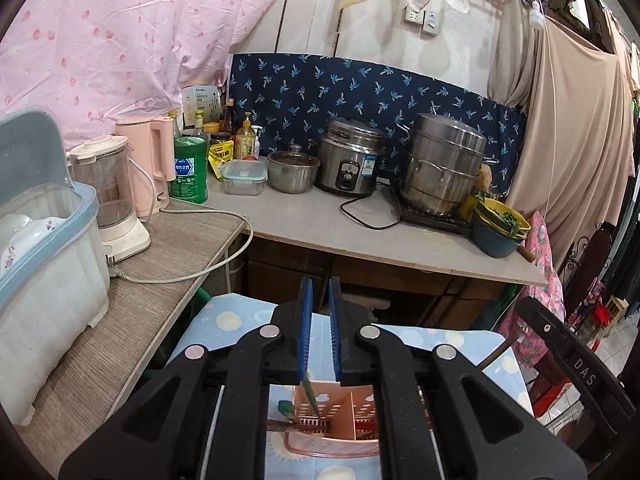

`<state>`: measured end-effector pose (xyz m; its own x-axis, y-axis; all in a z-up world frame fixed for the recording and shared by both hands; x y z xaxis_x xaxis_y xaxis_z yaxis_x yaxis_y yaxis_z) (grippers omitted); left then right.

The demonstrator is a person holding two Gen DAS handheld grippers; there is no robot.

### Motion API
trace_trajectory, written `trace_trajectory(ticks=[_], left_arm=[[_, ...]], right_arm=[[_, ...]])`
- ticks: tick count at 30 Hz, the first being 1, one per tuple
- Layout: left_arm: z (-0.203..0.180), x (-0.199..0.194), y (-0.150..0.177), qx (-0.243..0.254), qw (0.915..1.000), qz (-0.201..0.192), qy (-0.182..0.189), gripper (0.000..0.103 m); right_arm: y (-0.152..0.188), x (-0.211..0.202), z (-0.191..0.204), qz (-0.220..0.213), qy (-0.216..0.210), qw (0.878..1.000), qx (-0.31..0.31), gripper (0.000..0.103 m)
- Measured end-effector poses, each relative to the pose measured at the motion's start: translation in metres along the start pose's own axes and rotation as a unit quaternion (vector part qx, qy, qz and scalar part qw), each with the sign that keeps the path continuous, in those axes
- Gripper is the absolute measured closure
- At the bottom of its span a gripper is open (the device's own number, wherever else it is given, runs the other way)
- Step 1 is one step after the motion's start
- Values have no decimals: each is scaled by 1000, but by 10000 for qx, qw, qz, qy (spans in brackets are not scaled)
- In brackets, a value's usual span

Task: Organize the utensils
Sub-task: 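Lower both chopsticks into the basket and open both grippers, then move both open grippers back down to the remaining chopsticks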

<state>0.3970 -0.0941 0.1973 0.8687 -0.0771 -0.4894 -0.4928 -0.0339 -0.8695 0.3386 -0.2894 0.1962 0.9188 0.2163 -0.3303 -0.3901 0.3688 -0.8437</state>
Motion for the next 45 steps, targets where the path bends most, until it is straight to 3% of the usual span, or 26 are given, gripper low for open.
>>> trace_trajectory(ticks=[5,9,22,34,45], left_arm=[[-1,-2,5,50,10000,8,-81,76],[-1,-8,7,56,10000,-5,-72,72],[4,-54,19,106,9999,-76,-38,67],[10,-99,62,260,9997,23,-17,64],[28,-122,136,418,9979,493,-79,64]], right_arm=[[1,-8,3,-68,-5,10000,-14,88],[-1,-20,10,-146,-19,9998,-117,80],[16,-68,23,-178,-68,9997,-175,79],[69,-124,27,59,-3,9996,-267,76],[147,-162,27,642,124,9974,-289,76]])
Point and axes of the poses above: each gripper's, at about its wrist camera, not at the fingertips, and x roughly the way its jaws point, z to its left, y to its underside, the point moved 6 cm from there along x, roughly the way its jaws point, and after that the axes turned 12 degrees about -y, right-handed, at the moved point
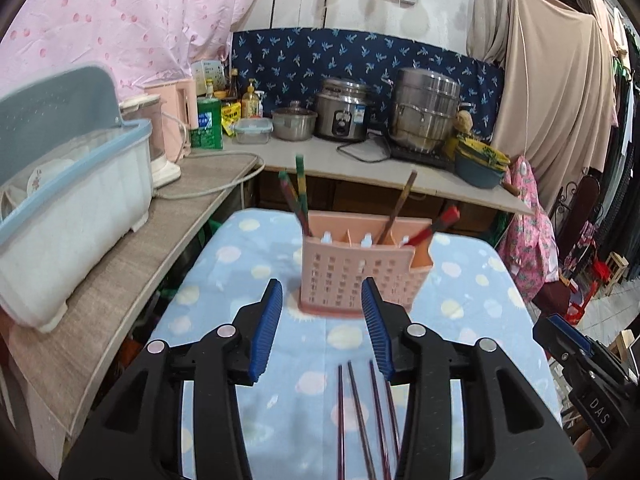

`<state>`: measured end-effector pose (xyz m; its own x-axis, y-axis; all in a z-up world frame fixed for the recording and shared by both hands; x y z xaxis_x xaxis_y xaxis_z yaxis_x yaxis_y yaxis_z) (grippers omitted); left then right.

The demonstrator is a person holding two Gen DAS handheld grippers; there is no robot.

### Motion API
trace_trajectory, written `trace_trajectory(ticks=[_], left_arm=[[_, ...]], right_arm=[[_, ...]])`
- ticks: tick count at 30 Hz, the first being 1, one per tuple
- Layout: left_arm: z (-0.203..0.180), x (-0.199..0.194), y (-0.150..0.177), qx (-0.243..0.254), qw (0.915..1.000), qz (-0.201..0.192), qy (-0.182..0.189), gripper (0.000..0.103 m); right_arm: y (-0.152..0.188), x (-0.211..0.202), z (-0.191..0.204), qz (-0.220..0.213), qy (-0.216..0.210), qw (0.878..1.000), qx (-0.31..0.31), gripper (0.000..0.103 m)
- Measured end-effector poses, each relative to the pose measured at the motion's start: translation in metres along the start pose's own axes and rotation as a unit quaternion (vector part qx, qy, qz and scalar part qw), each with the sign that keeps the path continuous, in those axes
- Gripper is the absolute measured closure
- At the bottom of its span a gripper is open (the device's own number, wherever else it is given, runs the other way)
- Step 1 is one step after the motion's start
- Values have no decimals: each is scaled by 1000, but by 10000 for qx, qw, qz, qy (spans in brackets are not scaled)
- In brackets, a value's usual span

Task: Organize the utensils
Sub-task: 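Move both open grippers back down to the remaining chopsticks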

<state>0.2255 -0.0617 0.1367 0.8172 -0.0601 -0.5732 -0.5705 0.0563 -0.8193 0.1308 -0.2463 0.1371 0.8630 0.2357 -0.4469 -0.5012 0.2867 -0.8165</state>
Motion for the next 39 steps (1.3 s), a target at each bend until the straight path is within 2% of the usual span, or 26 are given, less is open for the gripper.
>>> trace_trajectory(ticks=[9,16,27,39], left_arm=[[11,6,76,4,9974,725,-52,64],[15,7,117,86,9940,1087,-100,64],[14,11,168,215,9866,1618,-65,64],[15,17,197,288,9800,1971,-35,64]], right_arm=[[79,3,-2,761,87,9970,109,76],[122,4,-6,1082,231,9937,190,76],[166,8,-1,1529,186,9878,233,76],[196,30,10,1902,165,9816,83,76]])
Point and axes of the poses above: each gripper's, at about its wrist camera, not at the fingertips, and x roughly the way its jaws point, z to its left, y to its underside, the point moved 6 cm from there along x, roughly the way its jaws point, and after that the axes turned 12 degrees about -y, right-handed, at the moved point
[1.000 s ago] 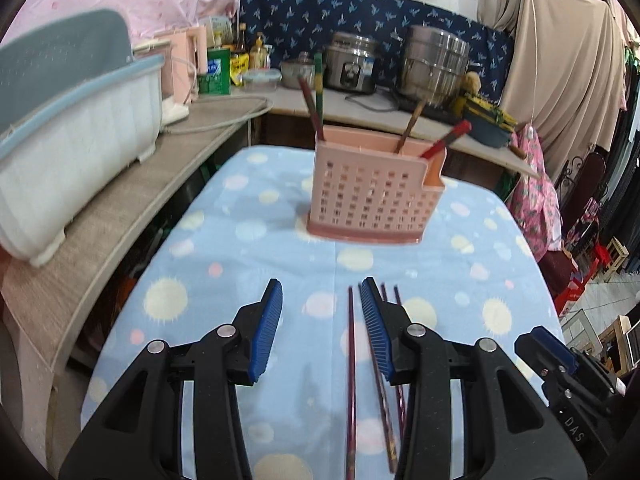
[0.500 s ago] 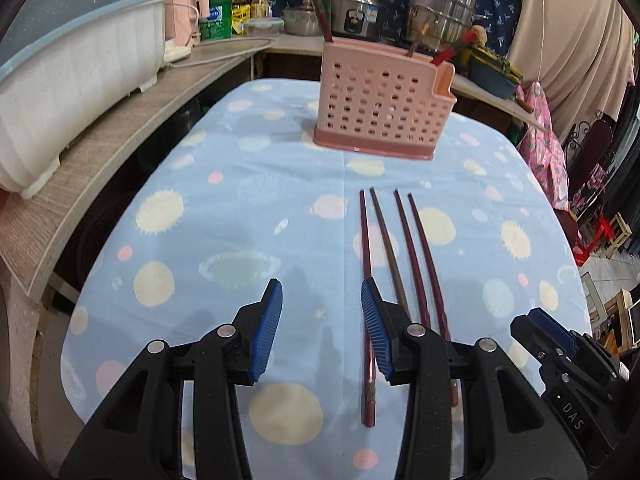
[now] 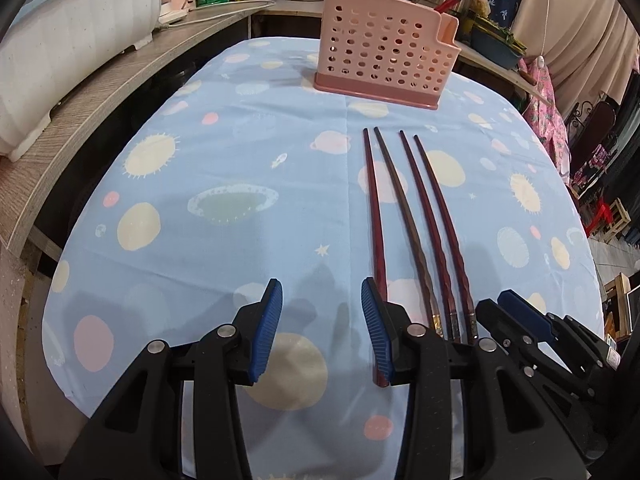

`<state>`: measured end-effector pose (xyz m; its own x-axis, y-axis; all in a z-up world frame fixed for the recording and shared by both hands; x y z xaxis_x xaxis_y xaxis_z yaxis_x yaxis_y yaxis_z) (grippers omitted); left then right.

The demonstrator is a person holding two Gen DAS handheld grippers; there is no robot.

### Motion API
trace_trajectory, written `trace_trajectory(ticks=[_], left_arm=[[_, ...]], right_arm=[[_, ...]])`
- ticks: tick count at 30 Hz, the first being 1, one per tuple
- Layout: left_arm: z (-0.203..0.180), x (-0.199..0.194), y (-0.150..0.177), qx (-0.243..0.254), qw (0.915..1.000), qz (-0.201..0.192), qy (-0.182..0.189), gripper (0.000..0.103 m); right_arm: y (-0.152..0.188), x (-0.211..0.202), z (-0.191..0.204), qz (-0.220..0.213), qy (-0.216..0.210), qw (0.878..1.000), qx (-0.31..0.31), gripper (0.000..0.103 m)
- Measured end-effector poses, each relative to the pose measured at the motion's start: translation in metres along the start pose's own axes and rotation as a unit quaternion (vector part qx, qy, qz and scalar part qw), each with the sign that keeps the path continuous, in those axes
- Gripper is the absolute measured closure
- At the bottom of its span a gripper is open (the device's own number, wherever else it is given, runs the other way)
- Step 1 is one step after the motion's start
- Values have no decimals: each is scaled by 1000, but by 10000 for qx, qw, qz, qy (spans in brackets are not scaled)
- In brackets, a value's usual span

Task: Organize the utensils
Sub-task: 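Move both open grippers back down to the remaining chopsticks, then grasp a red chopstick with the right gripper while the left grasps a dark red one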

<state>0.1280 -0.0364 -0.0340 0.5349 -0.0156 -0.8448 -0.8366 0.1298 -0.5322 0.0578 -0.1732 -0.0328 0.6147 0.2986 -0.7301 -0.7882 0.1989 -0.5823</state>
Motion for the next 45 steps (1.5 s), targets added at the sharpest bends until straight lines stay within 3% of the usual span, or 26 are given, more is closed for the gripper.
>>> trace_trajectory(ticks=[13,21,26,45], left_arm=[[2,6,8,11,9999,130,-3,64],[-3,6,12,77,9999,144,24,63],[-7,3,16,114,9998,140,64,54],[-30,10,35,388,9987,292,140,54]], right_arm=[[-1,15,0,94,154,9997,-192,80],[4,12,-3,77,273,9993,-258,96],[9,5,-8,47,269,9994,-214,96],[32,-17,-16,9,308,9995,-45,96]])
Point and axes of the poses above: each gripper's, at about its wrist camera, not at the fingertips, and x roughly the way its jaws point, z to its left, y to its underside, the point moved 6 cm from there along x, roughly the way its jaws point, and after that the axes turned 12 degrees about -y, right-handed, at the moved point
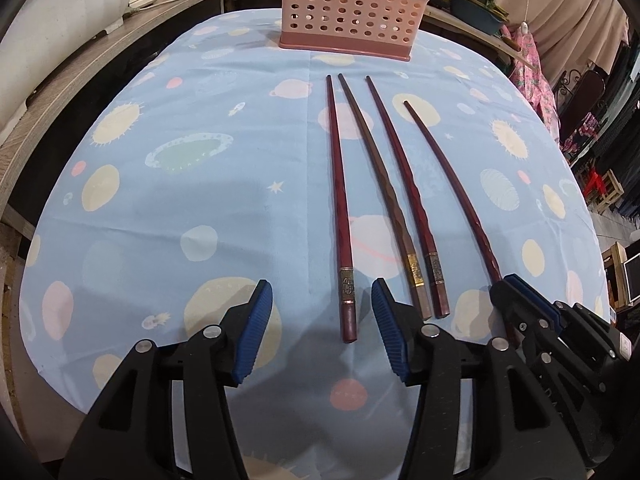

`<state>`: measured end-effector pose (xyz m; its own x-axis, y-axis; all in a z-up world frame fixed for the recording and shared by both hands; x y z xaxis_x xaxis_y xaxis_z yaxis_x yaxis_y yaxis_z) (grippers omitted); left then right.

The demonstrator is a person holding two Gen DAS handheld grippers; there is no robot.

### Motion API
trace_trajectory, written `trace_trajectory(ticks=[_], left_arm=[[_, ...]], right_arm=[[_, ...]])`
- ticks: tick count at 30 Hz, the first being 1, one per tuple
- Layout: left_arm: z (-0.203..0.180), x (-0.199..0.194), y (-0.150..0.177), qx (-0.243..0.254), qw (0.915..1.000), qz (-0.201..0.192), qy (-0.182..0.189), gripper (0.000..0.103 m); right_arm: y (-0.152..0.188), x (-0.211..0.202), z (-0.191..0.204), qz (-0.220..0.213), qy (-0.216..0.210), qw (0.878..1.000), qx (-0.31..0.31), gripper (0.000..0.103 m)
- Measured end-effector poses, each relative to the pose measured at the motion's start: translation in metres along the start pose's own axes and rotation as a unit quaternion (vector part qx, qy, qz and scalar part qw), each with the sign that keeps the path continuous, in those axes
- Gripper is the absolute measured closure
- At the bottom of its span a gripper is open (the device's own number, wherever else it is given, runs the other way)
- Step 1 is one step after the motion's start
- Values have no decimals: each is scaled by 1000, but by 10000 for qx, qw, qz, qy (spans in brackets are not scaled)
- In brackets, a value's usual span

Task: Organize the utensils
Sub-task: 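Grasp a red chopstick with the right gripper while the left grasps a dark red one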

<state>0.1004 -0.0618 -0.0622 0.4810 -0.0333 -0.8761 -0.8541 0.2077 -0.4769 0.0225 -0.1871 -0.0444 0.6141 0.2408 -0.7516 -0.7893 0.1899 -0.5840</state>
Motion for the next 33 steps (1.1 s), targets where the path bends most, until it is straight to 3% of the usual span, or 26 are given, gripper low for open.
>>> trace_trajectory(ticks=[9,15,17,19,33], left_arm=[[0,1,-1,80,9999,-52,-136,61],[4,2,-2,46,9998,-55,-166,80],[5,2,-2,38,9999,-51,-141,91],[6,2,-2,31,9999,-50,-127,94],[13,-4,-1,-187,9998,27,89,96]], right_arm=[[1,0,0,-4,18,10000,-25,96],[1,-1,0,-4,17,10000,-24,96],[1,-1,0,-3,14,10000,-23,96],[1,-1,0,-3,11,10000,-22,96],[0,-6,-1,11,-80,9999,81,96]])
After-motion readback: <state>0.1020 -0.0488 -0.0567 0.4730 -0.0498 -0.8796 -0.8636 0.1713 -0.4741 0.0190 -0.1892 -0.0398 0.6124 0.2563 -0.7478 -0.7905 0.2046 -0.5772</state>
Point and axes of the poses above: each gripper's, at about its wrist camera, not at the fingertips, and x roughly the way its jaws point, z to its left, y to its underside, the point moved 6 cm from there along x, roughly the way its jaws point, and after that the axes turned 12 degrees about -y, right-handed, at the moved point
